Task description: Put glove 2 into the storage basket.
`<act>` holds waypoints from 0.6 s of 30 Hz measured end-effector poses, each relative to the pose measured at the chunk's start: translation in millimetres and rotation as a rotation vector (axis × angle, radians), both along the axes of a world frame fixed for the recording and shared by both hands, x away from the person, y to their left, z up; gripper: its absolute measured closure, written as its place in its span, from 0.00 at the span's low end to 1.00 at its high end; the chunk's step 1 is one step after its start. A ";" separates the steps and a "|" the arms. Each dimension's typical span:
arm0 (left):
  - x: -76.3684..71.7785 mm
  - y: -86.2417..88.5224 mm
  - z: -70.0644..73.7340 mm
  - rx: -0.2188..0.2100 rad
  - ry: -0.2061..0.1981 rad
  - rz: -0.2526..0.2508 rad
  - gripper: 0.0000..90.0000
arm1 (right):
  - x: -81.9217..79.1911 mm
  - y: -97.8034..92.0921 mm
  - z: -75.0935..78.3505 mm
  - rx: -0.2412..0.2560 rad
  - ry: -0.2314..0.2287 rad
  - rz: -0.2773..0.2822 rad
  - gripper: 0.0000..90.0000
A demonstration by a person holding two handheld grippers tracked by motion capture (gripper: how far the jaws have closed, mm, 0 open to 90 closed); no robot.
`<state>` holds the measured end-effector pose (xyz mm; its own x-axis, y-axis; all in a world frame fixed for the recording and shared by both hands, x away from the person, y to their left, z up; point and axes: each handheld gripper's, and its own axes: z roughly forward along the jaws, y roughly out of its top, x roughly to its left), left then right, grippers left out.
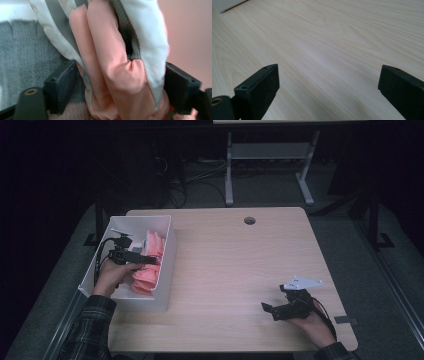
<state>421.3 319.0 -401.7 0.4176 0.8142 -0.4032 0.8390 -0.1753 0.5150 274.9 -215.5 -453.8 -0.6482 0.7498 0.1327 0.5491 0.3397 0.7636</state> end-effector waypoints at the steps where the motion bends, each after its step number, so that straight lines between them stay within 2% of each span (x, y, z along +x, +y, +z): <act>1: -0.6 0.6 2.9 0.005 -0.008 -0.006 0.20 | -0.4 0.3 0.4 0.001 -0.001 0.001 0.04; 5: -3.8 0.9 16.8 0.019 -0.052 -0.011 0.17 | -0.7 1.7 1.7 0.000 -0.003 0.007 0.04; 10: -5.8 4.9 31.3 0.043 -0.089 -0.022 0.16 | -0.6 2.7 1.9 -0.012 -0.010 0.007 0.04; 18: -13.1 4.2 62.4 0.032 -0.168 -0.030 0.16 | -1.3 4.3 2.6 -0.014 -0.007 0.005 0.04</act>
<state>408.3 323.1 -339.3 0.5009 0.8120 -0.2995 0.7359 -0.2174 0.6412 273.7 -211.2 -451.2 -0.6525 0.7486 0.1172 0.5422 0.3531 0.7625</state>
